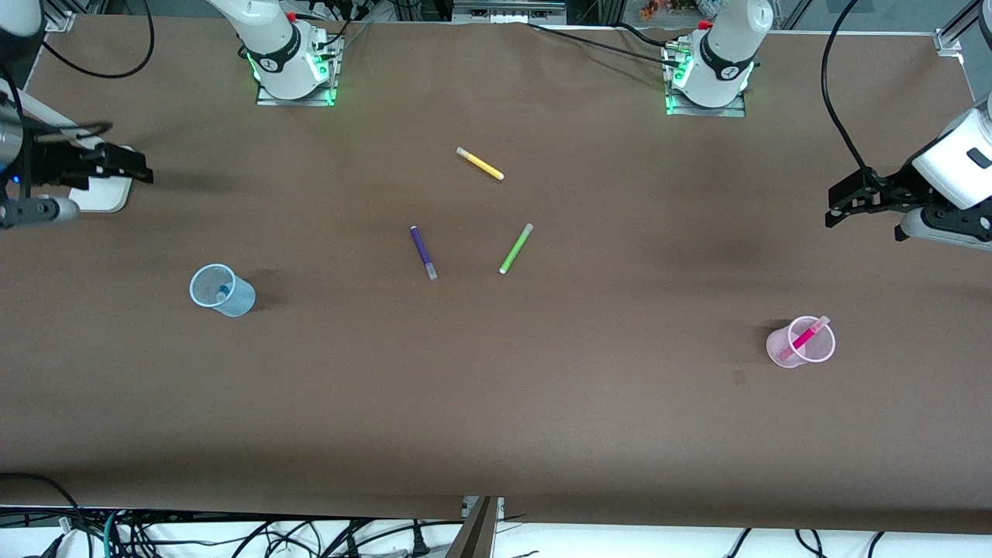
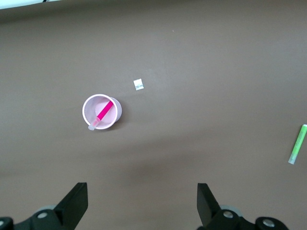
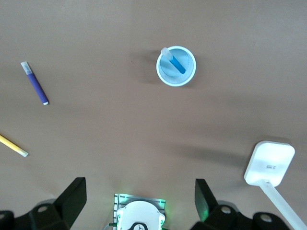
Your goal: Place pink and blue markers in matching cups
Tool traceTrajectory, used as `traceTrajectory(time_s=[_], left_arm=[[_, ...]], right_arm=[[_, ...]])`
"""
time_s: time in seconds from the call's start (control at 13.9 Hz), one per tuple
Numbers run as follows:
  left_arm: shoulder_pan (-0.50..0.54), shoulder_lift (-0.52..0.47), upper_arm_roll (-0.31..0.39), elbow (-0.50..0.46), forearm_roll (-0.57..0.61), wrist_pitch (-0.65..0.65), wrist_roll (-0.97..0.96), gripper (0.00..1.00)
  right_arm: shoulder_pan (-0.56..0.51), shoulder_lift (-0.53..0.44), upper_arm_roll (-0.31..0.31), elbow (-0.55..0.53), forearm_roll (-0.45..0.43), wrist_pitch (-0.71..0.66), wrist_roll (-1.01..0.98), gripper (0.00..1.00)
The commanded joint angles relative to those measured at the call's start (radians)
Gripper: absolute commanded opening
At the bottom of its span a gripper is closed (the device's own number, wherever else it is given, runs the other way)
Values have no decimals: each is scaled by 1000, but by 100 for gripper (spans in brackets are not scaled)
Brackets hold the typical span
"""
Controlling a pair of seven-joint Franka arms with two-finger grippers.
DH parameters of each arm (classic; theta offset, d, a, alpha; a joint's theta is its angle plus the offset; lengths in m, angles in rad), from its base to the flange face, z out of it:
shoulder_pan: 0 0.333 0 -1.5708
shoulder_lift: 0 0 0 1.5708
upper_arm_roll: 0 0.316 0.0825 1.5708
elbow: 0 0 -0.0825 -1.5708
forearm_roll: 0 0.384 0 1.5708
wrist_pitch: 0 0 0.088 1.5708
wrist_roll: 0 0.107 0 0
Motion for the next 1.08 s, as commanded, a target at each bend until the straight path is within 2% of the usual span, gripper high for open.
traceTrajectory(time_s=[0.0,0.14,1.01], left_arm=[[11,20,-3,12,-26,19,10,100],[17,20,-3,8,-26,17,12,100],[18,14,-6,12,-24,7,12,100]], right_arm=[[1,-99,0,-62,-15,26,17,100],[-1,-124,-3,-62,-21,14,15,100],[-7,-68,-14,7,-27,-20,26,100]])
